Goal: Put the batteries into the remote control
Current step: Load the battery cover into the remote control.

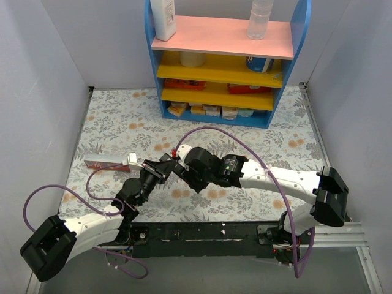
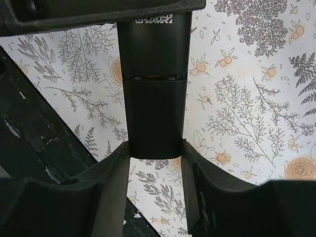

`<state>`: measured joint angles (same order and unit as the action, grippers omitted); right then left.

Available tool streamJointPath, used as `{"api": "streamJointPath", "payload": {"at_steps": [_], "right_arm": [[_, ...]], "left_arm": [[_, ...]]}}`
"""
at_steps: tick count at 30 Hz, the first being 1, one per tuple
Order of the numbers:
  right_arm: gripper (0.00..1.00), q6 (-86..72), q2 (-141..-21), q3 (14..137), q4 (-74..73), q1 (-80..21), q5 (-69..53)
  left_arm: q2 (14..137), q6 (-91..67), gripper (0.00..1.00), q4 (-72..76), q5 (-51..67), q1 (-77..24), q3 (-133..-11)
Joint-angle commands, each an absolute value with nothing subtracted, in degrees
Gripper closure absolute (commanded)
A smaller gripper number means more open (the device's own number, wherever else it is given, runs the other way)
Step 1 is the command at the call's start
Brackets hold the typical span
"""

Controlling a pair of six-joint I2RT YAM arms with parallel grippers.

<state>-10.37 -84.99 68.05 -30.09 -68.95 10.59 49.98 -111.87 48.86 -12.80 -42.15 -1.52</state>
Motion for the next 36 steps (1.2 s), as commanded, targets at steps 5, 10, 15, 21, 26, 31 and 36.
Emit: {"api": "streamJointPath", "payload": {"at_steps": [5,10,15,21,26,31,36], "right_arm": [[0.58,-9.23,-86.83,72.77,-26.11,-67.94,11.6],[0.58,-8.96,-87.54,74.18,-24.88,-67.33,11.78],[0.58,-8.62,-87.54,74.44,-22.33,-66.53,12.21],[0.58,-6.86,-86.14,72.17,-16.53,-65.92,12.66],[0.58,-5.54,-84.29,69.53,-9.86,-64.87,11.6],[0.57,-2.38,-82.88,66.8,-5.28,-63.46,8.09],[0.57,-0.26,-82.88,66.1,-2.47,-63.02,6.68]], "left_arm": [[51.06,-116.98,1.0,58.71,-7.56,-43.24,4.31],[52.99,-116.19,1.0,60.46,-7.29,-44.99,3.61],[55.72,-115.75,1.0,62.66,-7.47,-47.02,2.81],[59.06,-115.66,1.0,65.65,-7.73,-49.65,1.85],[61.69,-115.05,1.0,67.32,-7.73,-52.12,0.18],[64.42,-114.35,1.0,69.43,-6.86,-54.31,-1.23],[67.23,-114.08,1.0,71.53,-6.15,-55.9,-2.63]]}}
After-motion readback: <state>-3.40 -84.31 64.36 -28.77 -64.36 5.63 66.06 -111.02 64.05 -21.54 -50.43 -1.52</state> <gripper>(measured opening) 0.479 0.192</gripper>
